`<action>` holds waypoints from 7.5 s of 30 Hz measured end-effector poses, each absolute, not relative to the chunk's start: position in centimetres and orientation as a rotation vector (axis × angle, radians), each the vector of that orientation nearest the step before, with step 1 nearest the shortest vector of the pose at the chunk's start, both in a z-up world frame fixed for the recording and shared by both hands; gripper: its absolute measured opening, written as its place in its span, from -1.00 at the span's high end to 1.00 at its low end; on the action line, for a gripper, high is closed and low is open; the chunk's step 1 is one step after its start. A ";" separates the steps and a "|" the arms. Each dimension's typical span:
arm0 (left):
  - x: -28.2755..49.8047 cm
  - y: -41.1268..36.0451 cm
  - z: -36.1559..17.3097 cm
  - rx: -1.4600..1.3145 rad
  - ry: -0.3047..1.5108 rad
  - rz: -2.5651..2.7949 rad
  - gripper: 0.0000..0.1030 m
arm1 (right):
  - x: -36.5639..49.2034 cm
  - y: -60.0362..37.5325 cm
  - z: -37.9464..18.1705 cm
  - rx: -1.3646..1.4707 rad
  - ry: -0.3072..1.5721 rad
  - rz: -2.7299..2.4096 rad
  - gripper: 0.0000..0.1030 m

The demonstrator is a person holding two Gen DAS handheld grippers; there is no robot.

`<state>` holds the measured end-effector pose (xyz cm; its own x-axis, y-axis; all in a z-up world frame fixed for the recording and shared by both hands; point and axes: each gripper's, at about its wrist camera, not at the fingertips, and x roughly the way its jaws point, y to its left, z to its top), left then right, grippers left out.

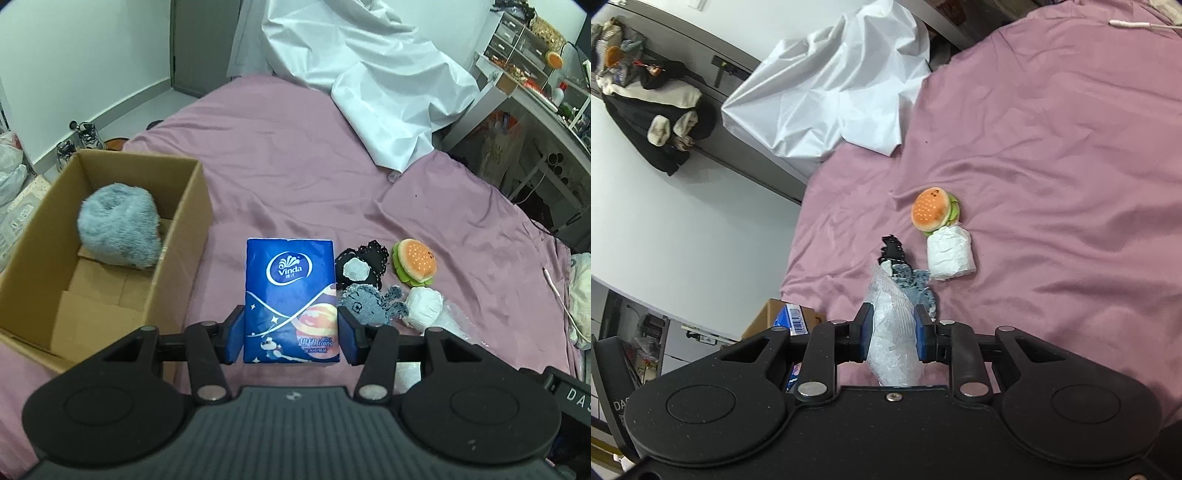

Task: Organize soft objects
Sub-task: 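Carry the tissue pack with the left gripper while the right gripper carries the plastic bag to the box, then open both grippers to drop the tissue pack and plastic bag into the box, then withdraw both tools from the box back toward the remaining plush toys, then move the left tool toward the grey-blue denim plush, then grasp the denim plush with the left gripper while the right gripper grasps the white pouch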

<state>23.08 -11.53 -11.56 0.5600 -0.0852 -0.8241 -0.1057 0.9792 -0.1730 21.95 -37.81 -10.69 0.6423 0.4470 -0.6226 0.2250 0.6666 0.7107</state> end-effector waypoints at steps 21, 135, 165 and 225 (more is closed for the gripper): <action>19.4 -3.7 -6.3 -0.263 0.872 0.089 0.03 | 21.2 -33.2 -6.3 0.748 0.758 0.287 0.56; 20.5 -4.4 -5.4 -0.376 0.982 0.058 -0.99 | 20.5 -34.0 -2.4 0.335 0.877 0.137 -1.00; 23.9 -12.7 -9.3 -0.250 1.095 0.016 -0.99 | 22.8 -39.6 -4.2 0.261 0.930 0.106 -0.99; 31.4 -15.8 -18.0 -0.412 1.204 -0.035 0.59 | 33.0 -38.4 -15.8 0.508 1.176 0.153 -0.05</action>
